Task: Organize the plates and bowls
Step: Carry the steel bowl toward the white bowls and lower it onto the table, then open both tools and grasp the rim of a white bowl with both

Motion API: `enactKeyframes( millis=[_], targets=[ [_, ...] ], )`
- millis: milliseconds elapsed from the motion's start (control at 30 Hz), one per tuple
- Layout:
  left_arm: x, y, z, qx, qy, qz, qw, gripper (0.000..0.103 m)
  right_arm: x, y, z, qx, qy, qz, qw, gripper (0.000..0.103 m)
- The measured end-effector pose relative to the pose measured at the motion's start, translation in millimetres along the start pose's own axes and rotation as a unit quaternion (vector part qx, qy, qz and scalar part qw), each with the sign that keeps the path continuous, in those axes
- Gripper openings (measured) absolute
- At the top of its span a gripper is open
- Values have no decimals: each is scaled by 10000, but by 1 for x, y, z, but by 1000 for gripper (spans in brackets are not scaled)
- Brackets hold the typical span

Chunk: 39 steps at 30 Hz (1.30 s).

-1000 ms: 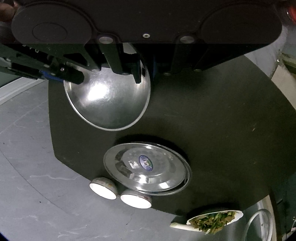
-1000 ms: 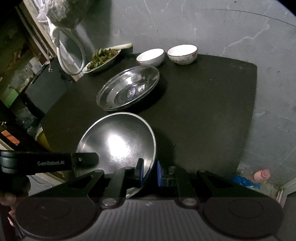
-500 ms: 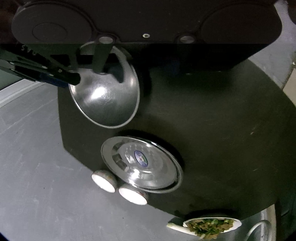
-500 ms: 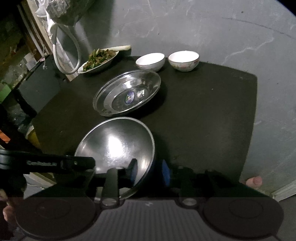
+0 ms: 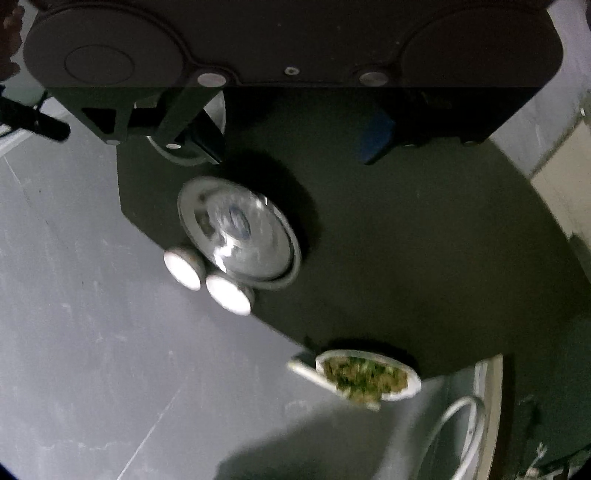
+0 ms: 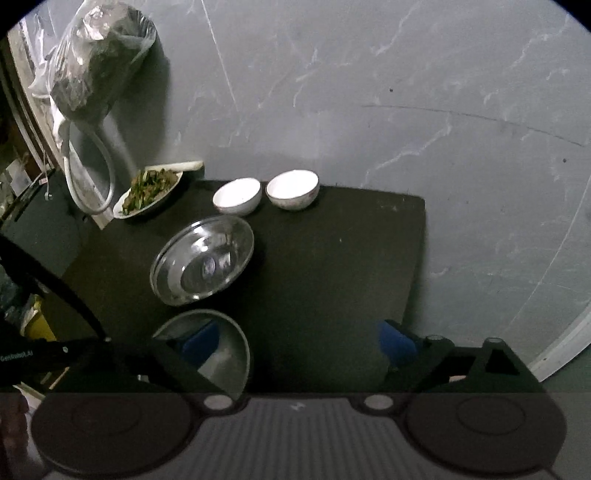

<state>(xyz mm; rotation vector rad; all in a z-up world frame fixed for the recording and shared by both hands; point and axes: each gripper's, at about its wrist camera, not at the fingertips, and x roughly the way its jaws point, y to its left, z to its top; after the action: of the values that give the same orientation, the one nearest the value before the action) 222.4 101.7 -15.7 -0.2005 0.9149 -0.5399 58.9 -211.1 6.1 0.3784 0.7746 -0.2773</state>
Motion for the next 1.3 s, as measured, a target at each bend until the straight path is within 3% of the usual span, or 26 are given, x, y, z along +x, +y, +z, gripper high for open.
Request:
enactKeyframes(
  millis=[67,200,533,667,767,900,1033,1200,1300],
  targets=[
    [-2,-1,10,78,-134,57,9999,94,0,5,5,-93,-36,7,10000,100],
    [-4,-8,25,233,-262,161,9993,99,6,13,11,-178,-46,167,9997,102],
    [3,-32,35,102,-178,615,9979,100,37,11,37,-422,-13,620,9972,102],
    [17,-59,55,-80,-287,1057,9940,101,62,-4,59,-680,-89,752,9948,102],
    [34,-81,74,-283,-388,1260,9909,101,84,-17,80,-885,-201,897,9918,102],
    [71,-103,103,-359,-475,1531,9864,101,114,-35,108,-1172,-306,1439,9821,102],
    [107,-114,131,-426,-294,1750,9832,101,147,-44,135,-1481,-201,1836,9716,102],
    [146,-121,152,-215,-138,1948,9805,101,183,-36,167,-1771,-161,2218,9587,100],
    [171,-124,160,133,11,1995,9798,101,201,-25,178,-1928,-171,2352,9525,94]
  ],
)
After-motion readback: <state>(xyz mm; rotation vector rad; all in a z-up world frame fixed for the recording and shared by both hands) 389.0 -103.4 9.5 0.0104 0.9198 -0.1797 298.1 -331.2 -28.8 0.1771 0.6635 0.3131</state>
